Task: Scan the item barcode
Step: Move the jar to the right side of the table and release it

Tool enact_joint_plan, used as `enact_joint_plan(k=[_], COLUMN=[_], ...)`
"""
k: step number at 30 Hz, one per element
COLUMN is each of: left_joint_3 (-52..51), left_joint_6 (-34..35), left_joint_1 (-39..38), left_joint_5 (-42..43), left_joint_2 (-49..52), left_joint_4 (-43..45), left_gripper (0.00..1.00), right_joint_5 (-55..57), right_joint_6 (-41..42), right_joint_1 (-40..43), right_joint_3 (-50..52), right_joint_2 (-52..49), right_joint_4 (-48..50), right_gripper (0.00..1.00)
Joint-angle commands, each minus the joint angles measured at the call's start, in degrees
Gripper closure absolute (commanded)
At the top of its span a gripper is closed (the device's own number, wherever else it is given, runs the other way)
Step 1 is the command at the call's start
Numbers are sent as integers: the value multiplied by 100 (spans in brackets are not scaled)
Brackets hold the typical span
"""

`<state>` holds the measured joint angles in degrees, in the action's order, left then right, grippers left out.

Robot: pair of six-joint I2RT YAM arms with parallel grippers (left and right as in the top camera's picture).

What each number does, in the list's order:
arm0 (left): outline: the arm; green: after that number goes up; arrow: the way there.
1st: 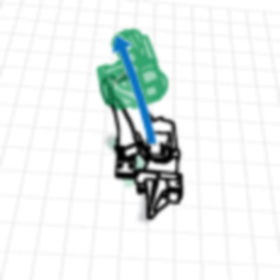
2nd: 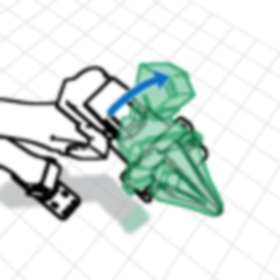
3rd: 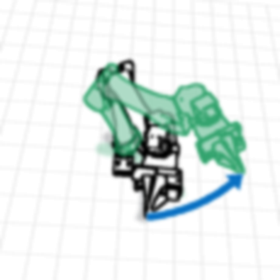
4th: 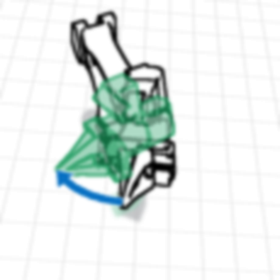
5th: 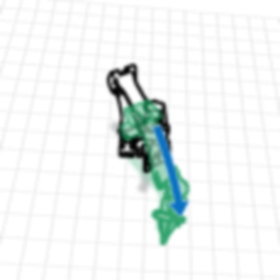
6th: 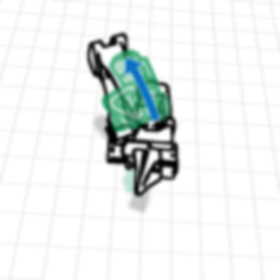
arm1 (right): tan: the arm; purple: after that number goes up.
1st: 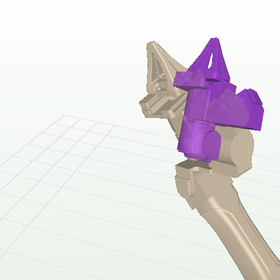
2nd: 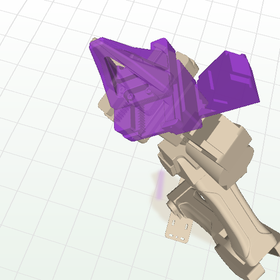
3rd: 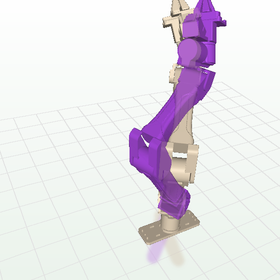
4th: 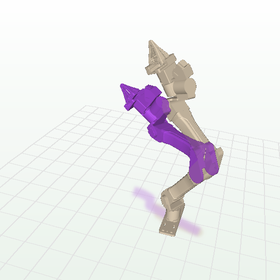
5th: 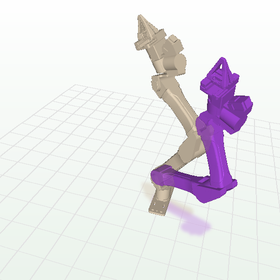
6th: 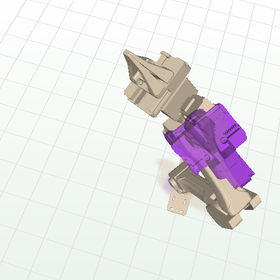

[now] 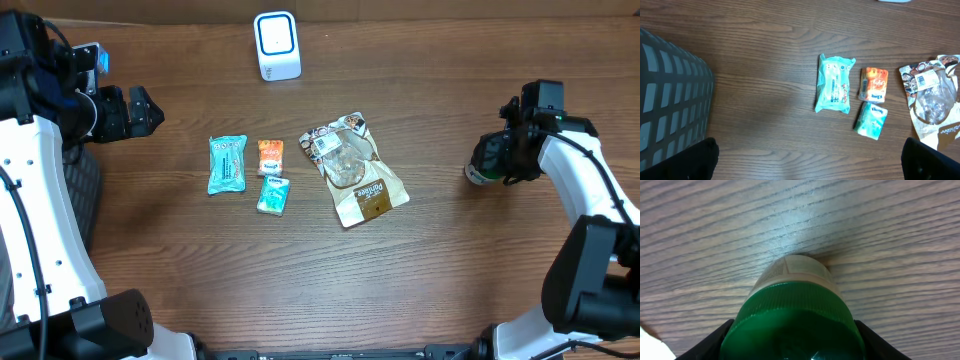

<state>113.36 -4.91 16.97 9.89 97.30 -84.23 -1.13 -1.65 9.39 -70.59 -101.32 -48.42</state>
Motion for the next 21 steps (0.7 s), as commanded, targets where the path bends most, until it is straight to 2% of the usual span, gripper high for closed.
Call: enact_joint_plan(k=[1,3,4,5,6,10,12,16,17,19,21], left_joint_3=[72,72,72,72,72,72,72,72,72,72,72], left_joint_6=[-109,-109,-109,-109,-109,-109,-109,-111,-109,-109,-111], left_joint_1=[-13,-11,-11,-11,-11,-11,-13,-11,-11,-11,-11], left_joint_5=[63,66,63,66,66,63,66,63,63,66,66], left_joint_2=[-22,-22,-22,-22,-22,-22,-22,-22,-22,-22,-22], left_joint_4=[9,9,11,9,11,9,11,9,11,9,9], left_gripper=[1,0,0,0,0,0,0,0,1,0,0], right_joint_5=[-28,-31,-33,-48,-61,-431,-647,-837,-1099,-2463,-3893], right_joint_6=[39,39,39,39,42,42,68,820,970,1082,1073], right_joint_1=[11,11,11,11,11,11,11,-7,-11,-24,-85], right_joint_3=[13,13,13,11,-4,-389,-1008,-2079,-2319,-2758,-2813], right_joint_2=[-144,-160,-160,-160,-160,-155,-155,-155,-155,-155,-155], right_joint_4=[70,105,133,166,181,-33,-645,-1751,-1952,-2253,-2149], right_gripper=[72,72,55,3,0,0,0,0,0,0,0])
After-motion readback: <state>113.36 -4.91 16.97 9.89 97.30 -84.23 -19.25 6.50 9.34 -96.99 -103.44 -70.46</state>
